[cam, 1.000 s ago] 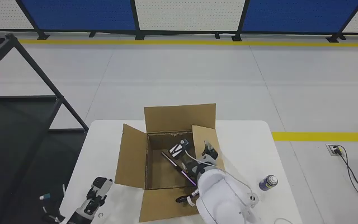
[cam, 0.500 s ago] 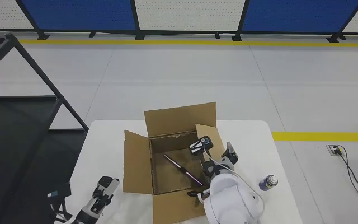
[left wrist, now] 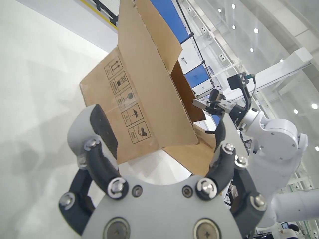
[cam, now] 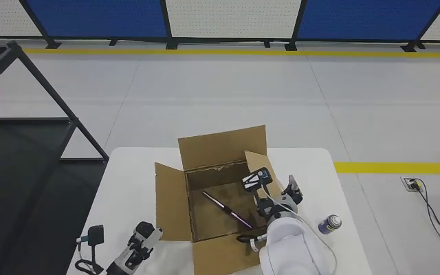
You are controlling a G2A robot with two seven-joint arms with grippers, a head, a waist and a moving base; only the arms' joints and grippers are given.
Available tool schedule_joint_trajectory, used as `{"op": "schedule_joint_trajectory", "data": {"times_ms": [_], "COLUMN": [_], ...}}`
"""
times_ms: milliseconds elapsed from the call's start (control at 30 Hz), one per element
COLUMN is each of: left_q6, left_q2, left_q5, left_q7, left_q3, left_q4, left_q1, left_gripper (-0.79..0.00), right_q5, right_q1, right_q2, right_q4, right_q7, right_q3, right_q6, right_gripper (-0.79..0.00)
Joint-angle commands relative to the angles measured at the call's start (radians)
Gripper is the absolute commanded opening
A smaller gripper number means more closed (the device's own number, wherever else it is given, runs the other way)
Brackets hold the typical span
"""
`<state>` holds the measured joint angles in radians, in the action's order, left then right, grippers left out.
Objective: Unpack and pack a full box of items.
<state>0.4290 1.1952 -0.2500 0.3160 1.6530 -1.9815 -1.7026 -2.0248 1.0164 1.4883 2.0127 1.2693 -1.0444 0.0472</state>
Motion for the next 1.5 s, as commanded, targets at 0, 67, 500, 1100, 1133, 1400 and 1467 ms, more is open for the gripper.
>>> {"op": "schedule_joint_trajectory", "data": {"times_ms": [0,67,500,1100,1133,1400,1467], "left_q6": [0.005,0.009,0.013,-0.017,-0.019,-0.031,-0.037], "left_q2": [0.000,0.000,-0.001,-0.007,-0.007,-0.009,-0.009], "left_q5": [-0.023,-0.041,-0.063,0.029,0.031,0.052,0.058], "left_q7": [0.001,-0.011,-0.027,-0.027,-0.027,-0.030,-0.030], "left_q3": [-0.011,-0.019,-0.030,0.039,0.040,0.054,0.059], "left_q4": [-0.005,-0.007,-0.022,-0.039,-0.037,-0.015,-0.009], "left_q1": [-0.004,-0.007,-0.021,-0.022,-0.020,-0.002,0.003], "left_gripper": [-0.126,-0.434,-0.785,-0.785,-0.785,-0.785,-0.785], "right_q5": [0.000,-0.002,-0.010,-0.067,-0.070,-0.102,-0.099], "right_q1": [-0.002,-0.003,-0.006,0.015,0.017,0.020,0.017], "right_q2": [0.003,0.005,0.024,0.046,0.047,0.057,0.060], "right_q4": [-0.001,-0.002,-0.008,0.026,0.029,0.043,0.040], "right_q7": [-0.002,-0.002,-0.016,-0.016,-0.017,0.000,0.005], "right_q3": [-0.004,-0.005,-0.020,-0.057,-0.058,-0.078,-0.088], "right_q6": [-0.004,-0.010,-0.038,-0.020,-0.019,-0.010,-0.008], "right_gripper": [0.000,0.000,0.000,0.000,0.000,0.000,0.000]}}
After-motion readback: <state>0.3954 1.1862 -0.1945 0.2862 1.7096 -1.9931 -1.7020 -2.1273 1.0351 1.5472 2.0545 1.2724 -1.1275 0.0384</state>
